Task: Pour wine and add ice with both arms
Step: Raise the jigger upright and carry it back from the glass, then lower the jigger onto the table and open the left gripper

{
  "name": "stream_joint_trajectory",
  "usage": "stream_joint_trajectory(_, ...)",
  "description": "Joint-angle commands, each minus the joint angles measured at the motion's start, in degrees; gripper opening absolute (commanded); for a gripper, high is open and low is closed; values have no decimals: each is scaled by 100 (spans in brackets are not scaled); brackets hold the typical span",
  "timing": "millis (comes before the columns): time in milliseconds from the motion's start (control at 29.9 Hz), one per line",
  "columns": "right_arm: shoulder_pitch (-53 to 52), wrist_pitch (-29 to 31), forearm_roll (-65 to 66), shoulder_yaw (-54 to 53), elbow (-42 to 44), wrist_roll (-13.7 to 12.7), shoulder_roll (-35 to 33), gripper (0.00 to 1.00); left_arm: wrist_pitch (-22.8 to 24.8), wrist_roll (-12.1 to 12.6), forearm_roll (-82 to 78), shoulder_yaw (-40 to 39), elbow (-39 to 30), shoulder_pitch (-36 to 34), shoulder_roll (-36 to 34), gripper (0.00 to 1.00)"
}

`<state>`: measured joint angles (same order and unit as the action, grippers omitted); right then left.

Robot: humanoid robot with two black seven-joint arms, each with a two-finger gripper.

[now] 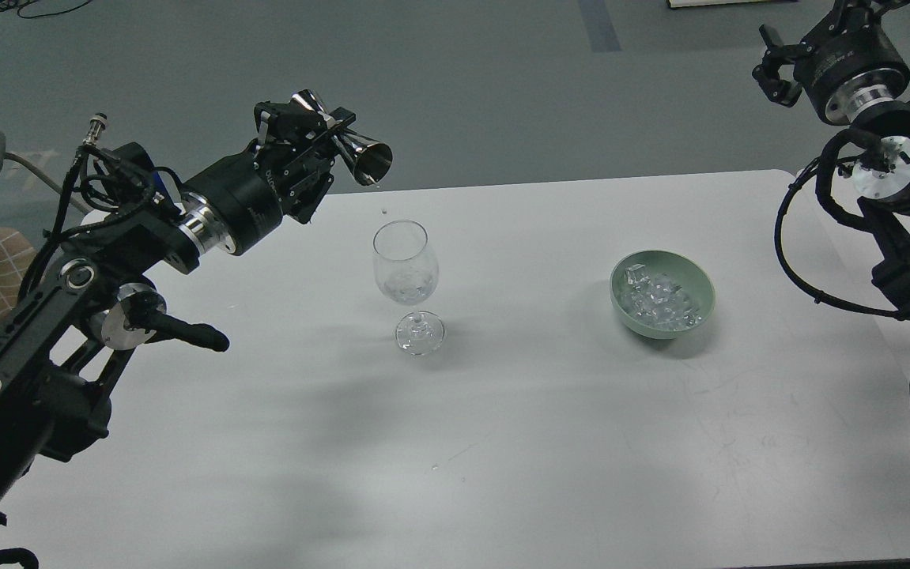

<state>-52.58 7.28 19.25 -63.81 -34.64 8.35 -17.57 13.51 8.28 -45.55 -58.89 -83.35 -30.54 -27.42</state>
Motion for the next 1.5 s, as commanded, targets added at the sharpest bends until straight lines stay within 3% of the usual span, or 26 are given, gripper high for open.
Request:
stream_joint_trajectory(0,-25,1,0,1,1,0,0,100,-6,-10,-261,0,-50,-14,-1,0)
stream_joint_trajectory(668,-33,1,0,1,-7,0,0,100,-68,-63,-1307,-140,-446,13,26,0)
stream_joint_trajectory(869,-25,1,0,1,1,0,0,100,-103,95,148,-492,-209,162,70,0)
stream_joint_trajectory(1069,-25,1,0,27,-7,0,8,100,-752,473,2416,-1001,-59,364,70,0)
stream_joint_trajectory(1237,2,10,0,53,-7,-9,0,100,-797,464,2656,-1168,82,697,78,0)
stream_joint_trajectory(1337,46,10,0,62,-7,-9,-62,100,-832,508,3253,-1651,117,1067,210,0)
stream_joint_trajectory(1471,116,10,0,62,-7,-9,-115,100,-841,622,3798,-1942,607,1155,578,0)
